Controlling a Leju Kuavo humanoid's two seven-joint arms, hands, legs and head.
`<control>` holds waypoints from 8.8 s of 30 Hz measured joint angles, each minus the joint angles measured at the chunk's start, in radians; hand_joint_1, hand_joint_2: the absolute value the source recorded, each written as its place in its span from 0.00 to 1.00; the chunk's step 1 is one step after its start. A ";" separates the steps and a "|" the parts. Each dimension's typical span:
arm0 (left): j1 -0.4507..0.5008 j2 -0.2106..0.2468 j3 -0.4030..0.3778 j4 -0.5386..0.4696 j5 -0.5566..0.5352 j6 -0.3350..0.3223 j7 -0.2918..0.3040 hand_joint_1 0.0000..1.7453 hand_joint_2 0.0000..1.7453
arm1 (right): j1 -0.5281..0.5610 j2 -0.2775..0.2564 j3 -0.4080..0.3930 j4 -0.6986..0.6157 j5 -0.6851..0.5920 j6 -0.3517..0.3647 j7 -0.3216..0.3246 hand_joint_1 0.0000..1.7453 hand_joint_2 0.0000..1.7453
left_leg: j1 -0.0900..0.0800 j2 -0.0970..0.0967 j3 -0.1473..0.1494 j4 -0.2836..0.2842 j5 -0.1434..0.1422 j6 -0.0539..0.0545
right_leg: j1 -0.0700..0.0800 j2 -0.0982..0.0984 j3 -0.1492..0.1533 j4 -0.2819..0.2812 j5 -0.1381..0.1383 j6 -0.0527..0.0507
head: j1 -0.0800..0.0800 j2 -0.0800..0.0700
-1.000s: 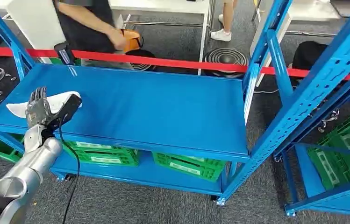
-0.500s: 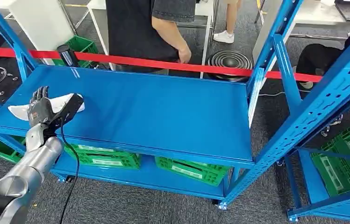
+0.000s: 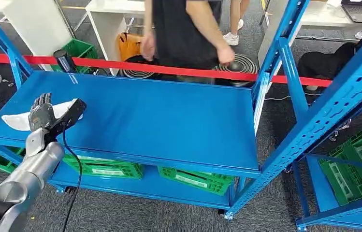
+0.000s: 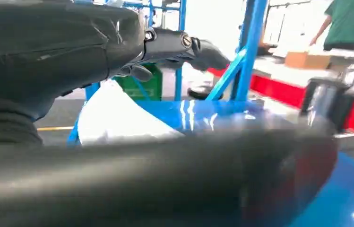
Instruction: Take the parts from the cabinet and place them on the table.
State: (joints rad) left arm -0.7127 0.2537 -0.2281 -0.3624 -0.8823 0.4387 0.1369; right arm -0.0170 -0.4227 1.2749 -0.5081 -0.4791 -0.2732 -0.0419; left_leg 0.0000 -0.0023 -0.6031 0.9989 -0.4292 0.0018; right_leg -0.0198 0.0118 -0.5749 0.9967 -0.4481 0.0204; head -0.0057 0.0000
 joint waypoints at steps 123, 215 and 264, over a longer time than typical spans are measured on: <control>-0.004 -0.050 -0.069 0.012 -0.041 -0.181 -0.102 0.00 1.00 | -0.020 0.052 0.020 0.088 -0.011 0.037 -0.061 0.00 0.00 | -0.004 -0.003 0.029 -0.028 0.010 0.009 | 0.002 -0.008 0.004 -0.031 0.027 0.005 | 0.002 0.000; 0.163 0.036 0.003 -0.346 0.223 -0.024 -0.252 0.00 1.00 | -0.024 0.088 0.029 0.068 -0.018 0.003 -0.048 0.00 0.00 | -0.003 -0.003 0.027 -0.028 0.010 0.009 | 0.002 -0.008 0.002 -0.031 0.027 0.004 | 0.002 0.000; 0.137 0.158 -0.022 -0.140 0.031 -0.062 -0.112 0.00 1.00 | -0.019 0.201 -0.012 0.187 -0.067 0.074 -0.085 0.00 0.00 | -0.001 0.000 0.027 -0.028 0.010 0.008 | 0.004 -0.007 0.001 -0.031 0.027 0.004 | 0.002 0.000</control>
State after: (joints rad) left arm -0.5756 0.4116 -0.2499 -0.5028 -0.8515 0.3769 0.0248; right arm -0.0359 -0.2220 1.2631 -0.3208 -0.5459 -0.1995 -0.1266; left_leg -0.0011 -0.0025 -0.5765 0.9705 -0.4193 0.0099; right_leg -0.0155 0.0048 -0.5743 0.9657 -0.4216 0.0242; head -0.0038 0.0000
